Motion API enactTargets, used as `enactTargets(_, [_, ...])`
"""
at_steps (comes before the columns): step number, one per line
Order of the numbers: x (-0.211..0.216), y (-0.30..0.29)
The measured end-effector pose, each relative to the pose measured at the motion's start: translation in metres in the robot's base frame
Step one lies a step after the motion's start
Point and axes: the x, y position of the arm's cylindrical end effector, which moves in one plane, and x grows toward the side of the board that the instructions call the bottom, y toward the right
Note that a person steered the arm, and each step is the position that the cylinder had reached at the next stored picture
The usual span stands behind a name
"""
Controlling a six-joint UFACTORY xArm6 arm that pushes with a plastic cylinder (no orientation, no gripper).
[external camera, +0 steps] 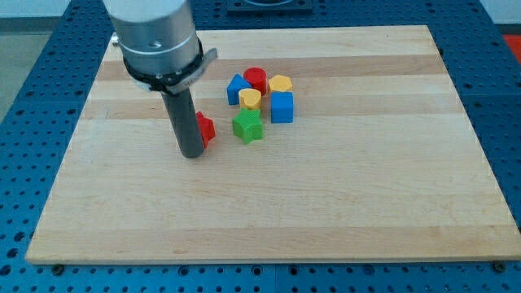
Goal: Push the red star to the green star
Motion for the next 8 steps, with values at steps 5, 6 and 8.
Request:
enactTargets(5, [-0.004,0.053])
enactTargets(6, [-0.009,0.076])
enactTargets(8, [-0.005,0.080])
